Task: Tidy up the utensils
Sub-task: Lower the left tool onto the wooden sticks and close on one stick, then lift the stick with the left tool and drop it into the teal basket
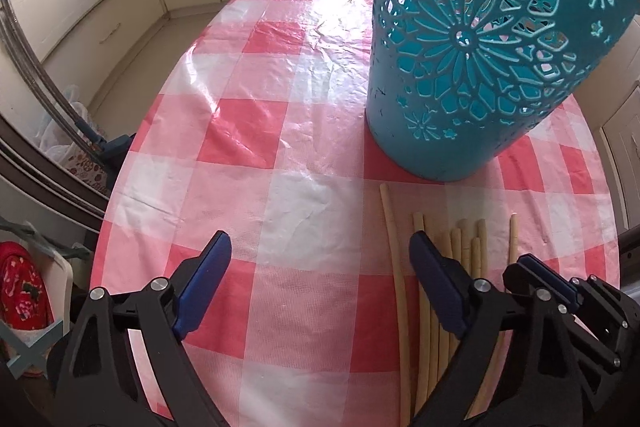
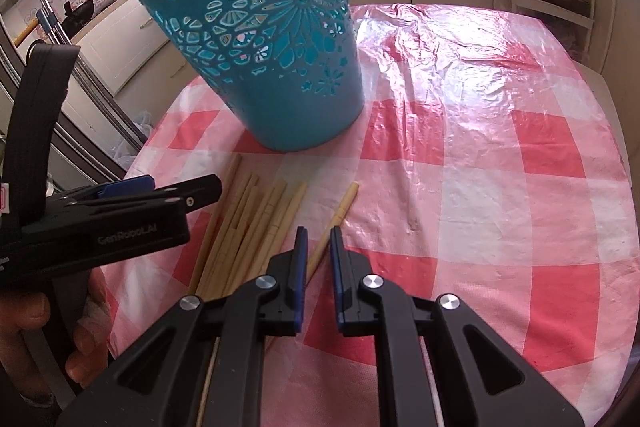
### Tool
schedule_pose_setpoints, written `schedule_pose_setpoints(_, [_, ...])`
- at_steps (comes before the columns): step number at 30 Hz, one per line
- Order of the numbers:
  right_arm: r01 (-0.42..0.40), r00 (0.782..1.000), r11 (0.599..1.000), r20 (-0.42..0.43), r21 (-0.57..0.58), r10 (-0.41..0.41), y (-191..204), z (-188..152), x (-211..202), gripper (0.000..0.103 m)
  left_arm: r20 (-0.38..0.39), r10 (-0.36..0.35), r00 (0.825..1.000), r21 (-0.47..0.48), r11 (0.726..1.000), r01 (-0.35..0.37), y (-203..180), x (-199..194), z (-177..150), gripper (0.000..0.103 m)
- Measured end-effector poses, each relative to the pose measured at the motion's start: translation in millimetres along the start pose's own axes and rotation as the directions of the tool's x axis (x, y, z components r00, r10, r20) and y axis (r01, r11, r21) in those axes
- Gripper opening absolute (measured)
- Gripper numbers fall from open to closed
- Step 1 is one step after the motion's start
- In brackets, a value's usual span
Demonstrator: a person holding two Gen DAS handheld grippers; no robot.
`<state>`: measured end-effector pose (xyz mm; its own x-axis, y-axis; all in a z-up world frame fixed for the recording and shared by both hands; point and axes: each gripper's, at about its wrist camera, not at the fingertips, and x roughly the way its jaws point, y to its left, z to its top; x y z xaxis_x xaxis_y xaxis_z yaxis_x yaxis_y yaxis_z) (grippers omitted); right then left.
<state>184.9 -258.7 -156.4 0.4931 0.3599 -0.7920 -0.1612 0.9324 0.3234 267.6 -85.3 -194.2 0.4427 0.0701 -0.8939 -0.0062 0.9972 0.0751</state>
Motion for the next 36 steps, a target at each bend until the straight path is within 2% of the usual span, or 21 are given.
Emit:
schedule_pose_setpoints(2, [-0.01, 1.0, 1.0, -0.002, 0.011, 0.01, 0, 0, 0, 0.012, -0.008, -0.024, 1.0, -0.005, 1.0, 0.024, 0, 1, -1, 0.075])
schedule_pose_setpoints(7, [-0.011, 1.0, 1.0, -0.008, 0.019, 0.011, -2, 1, -1, 0.012, 0.004, -0.008, 1.0, 0.054, 0.998, 0.008, -13, 2, -1, 0.063])
schedule_pose_setpoints(9, [-0.01, 1.0, 1.0, -0.009, 0.018, 0.01, -3, 1, -1, 0.012, 0.014, -0.027, 1.0, 0.073, 0.997, 0.025, -18, 0, -1, 0.054])
schedule_pose_setpoints(12, [-0.009, 1.0, 1.0, -0.01, 0.019, 0.009, -3, 1, -1, 0.012, 0.019, -0.057, 0.998, 0.091, 0.994, 0.055, -21, -2, 1, 0.025])
schedule_pose_setpoints(13, [-0.008, 1.0, 1.0, -0.01, 0.019, 0.009, -3, 1, -1, 0.012, 0.013, -0.068, 0.998, 0.099, 0.993, 0.066, -23, -2, 2, 0.012])
schedule_pose_setpoints(14, [-0.006, 1.0, 1.0, -0.009, 0.017, 0.007, -4, 1, 0, 0.012, 0.005, -0.079, 0.997, 0.102, 0.992, 0.078, -22, -3, 3, 0.007])
schedule_pose_setpoints(17, [-0.004, 1.0, 1.0, -0.007, 0.016, 0.004, -4, 1, 0, 0.012, -0.02, -0.101, 0.995, 0.094, 0.99, 0.103, -12, -3, 3, 0.005])
schedule_pose_setpoints(19, [-0.002, 1.0, 1.0, -0.007, 0.018, 0.002, -3, 0, 0, 0.012, -0.034, -0.14, 0.99, 0.047, 0.989, 0.142, 1, -9, 2, 0.005])
schedule_pose_setpoints(21, [-0.003, 1.0, 1.0, -0.006, 0.022, 0.003, -3, 0, 0, 0.013, -0.007, -0.167, 0.986, 0.0, 0.986, 0.167, 18, -25, 4, 0.005])
schedule_pose_setpoints(23, [-0.002, 1.0, 1.0, -0.005, 0.024, 0.002, -3, -1, 0, 0.013, 0.051, -0.2, 0.978, -0.033, 0.979, 0.202, 33, -53, 8, 0.005])
schedule_pose_setpoints(25, [0.0, 1.0, 1.0, -0.004, 0.023, 0.0, -2, -1, 0, 0.014, 0.143, -0.238, 0.961, -0.048, 0.968, 0.246, 47, -89, 17, 0.005])
schedule_pose_setpoints(27, [0.0, 1.0, 1.0, -0.002, 0.02, 0.0, -1, -2, 0, 0.016, 0.254, -0.266, 0.93, -0.034, 0.958, 0.284, 51, -126, 33, 0.005])
schedule_pose_setpoints(29, [0.003, 1.0, 1.0, 0.002, 0.011, -0.003, 2, -3, -1, 0.019, 0.353, -0.292, 0.889, -0.012, 0.949, 0.316, 51, -158, 47, 0.005])
schedule_pose_setpoints(31, [0.006, 1.0, 1.0, 0.005, 0.002, -0.006, 4, -4, 0, 0.019, 0.446, -0.319, 0.836, 0.015, 0.937, 0.349, 45, -186, 64, 0.005])
schedule_pose_setpoints(34, [-0.007, 1.0, 1.0, 0.008, 0.007, 0.007, 2, -5, -1, 0.019, 0.542, -0.33, 0.773, 0.045, 0.93, 0.366, 29, -206, 93, 0.005])
schedule_pose_setpoints(36, [-0.016, 1.0, 1.0, 0.009, 0.013, 0.015, 1, -5, -1, 0.019, 0.588, -0.316, 0.745, 0.051, 0.933, 0.356, 12, -207, 112, 0.005])
